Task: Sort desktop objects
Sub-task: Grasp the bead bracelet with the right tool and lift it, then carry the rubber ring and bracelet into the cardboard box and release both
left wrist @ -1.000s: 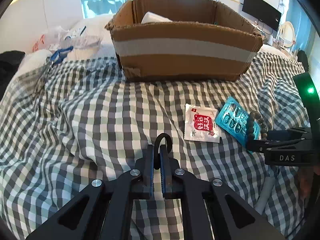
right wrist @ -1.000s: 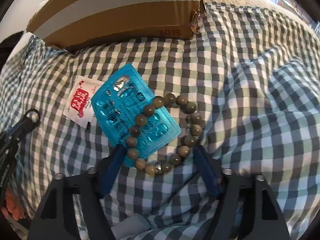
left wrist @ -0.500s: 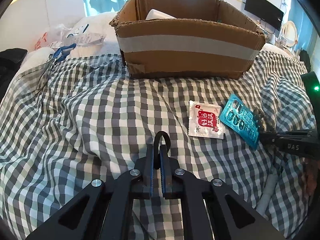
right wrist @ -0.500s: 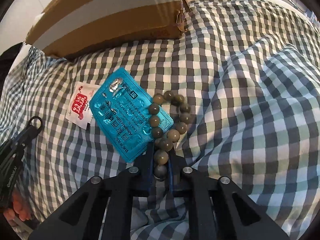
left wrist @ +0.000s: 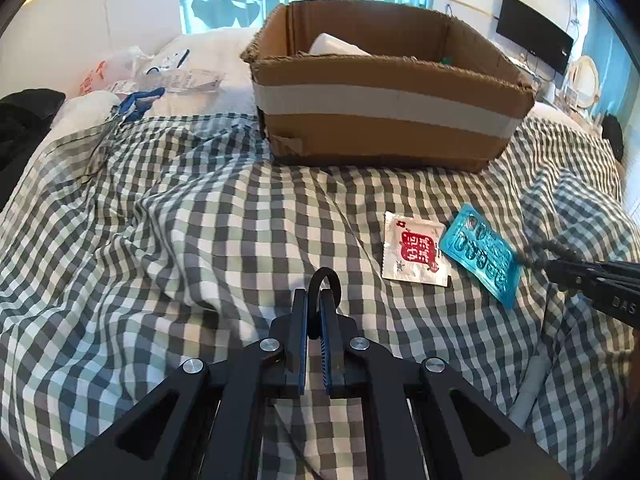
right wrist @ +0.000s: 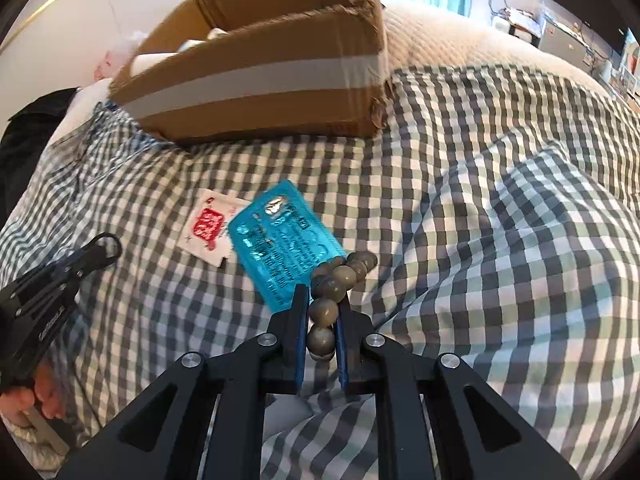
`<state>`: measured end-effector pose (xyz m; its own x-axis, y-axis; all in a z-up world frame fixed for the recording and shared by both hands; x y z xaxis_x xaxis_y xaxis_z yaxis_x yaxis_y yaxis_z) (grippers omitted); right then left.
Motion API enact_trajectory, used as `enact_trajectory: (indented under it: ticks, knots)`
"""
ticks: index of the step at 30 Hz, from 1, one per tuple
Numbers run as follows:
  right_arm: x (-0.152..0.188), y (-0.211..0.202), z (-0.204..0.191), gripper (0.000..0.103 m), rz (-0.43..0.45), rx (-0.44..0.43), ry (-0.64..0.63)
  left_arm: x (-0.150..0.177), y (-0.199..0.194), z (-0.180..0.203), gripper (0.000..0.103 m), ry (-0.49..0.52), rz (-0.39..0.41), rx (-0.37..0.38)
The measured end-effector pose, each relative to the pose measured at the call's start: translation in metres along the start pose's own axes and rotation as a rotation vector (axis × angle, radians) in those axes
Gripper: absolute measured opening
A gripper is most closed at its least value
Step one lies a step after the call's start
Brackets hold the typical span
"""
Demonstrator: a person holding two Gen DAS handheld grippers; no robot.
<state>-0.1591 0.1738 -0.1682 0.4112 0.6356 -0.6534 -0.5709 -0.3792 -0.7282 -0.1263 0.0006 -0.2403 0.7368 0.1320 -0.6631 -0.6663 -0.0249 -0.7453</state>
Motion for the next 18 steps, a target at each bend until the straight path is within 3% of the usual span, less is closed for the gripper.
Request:
enact_trajectory:
  ticks: [12, 18]
  knots:
    - [-0.019, -0.027, -0.027, 0.011, 0.090, -0.003, -0.054, -0.016, -0.017, -0.006, 0.006, -0.014, 0.049, -0.003]
    - [-0.045, -0.054, -0.042, 0.011, 0.165, -0.013, -0.111, -0.035, -0.029, -0.004, 0.006, -0.003, 0.090, 0.015]
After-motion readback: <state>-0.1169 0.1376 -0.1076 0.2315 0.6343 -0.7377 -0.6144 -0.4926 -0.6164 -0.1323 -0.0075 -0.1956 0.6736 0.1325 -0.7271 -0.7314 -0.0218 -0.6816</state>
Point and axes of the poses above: each gripper's, at about its wrist camera, not at the fingertips, and y roughly the way its jaws point, z to its right, x to its underside, the point moved 10 cm from there along y, roughly the way its jaws point, and after that the axes turned 4 degrees about z, right-handed, at the moved point
